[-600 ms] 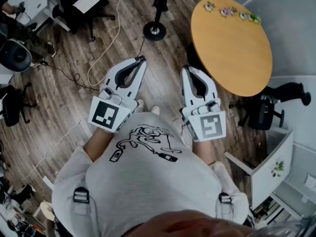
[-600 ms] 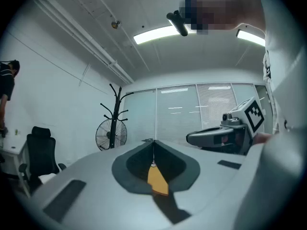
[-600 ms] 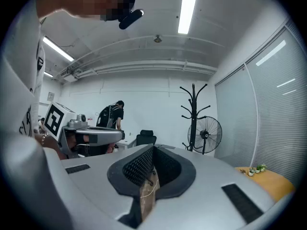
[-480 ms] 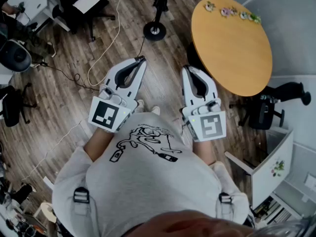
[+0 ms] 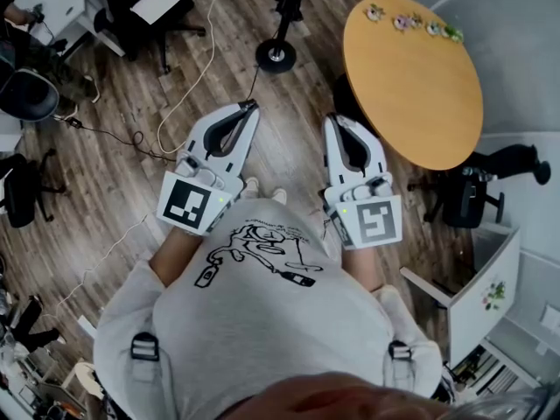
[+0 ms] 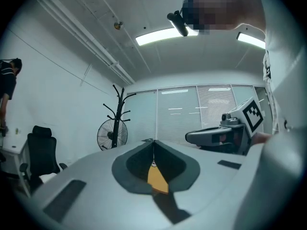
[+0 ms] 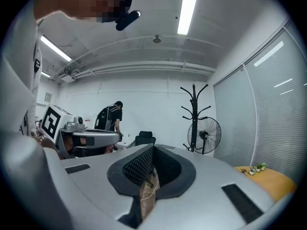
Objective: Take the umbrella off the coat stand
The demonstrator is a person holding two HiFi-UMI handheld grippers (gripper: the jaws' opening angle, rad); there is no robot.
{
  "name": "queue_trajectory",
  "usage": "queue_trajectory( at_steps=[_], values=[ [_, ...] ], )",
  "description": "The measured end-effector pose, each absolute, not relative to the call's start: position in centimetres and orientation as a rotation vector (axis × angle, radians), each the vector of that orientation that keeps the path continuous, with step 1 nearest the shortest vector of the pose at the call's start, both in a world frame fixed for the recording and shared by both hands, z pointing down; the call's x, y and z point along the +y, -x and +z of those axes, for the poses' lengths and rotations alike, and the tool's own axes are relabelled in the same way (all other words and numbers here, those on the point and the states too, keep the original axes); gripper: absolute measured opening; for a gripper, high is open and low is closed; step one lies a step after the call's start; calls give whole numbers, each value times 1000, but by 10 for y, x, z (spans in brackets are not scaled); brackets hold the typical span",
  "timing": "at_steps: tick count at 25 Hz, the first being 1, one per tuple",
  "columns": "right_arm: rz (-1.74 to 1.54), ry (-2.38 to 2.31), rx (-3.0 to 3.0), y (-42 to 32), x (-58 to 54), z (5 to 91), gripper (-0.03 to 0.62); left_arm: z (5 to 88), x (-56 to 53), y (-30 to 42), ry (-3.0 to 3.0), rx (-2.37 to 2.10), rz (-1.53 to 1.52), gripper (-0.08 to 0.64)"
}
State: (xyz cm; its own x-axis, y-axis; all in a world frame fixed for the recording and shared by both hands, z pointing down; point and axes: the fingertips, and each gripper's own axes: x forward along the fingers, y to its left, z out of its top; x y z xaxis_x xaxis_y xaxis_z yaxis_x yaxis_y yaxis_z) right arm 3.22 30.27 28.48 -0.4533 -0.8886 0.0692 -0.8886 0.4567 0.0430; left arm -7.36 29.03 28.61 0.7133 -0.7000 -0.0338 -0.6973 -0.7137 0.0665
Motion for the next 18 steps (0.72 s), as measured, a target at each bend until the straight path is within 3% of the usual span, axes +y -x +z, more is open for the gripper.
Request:
queue_trajectory(
  at_steps=[18],
  values=[
    [-5,-1621,-2580,26,304,287,15,291,287,135,-2881,-1142,-75,9]
  ],
)
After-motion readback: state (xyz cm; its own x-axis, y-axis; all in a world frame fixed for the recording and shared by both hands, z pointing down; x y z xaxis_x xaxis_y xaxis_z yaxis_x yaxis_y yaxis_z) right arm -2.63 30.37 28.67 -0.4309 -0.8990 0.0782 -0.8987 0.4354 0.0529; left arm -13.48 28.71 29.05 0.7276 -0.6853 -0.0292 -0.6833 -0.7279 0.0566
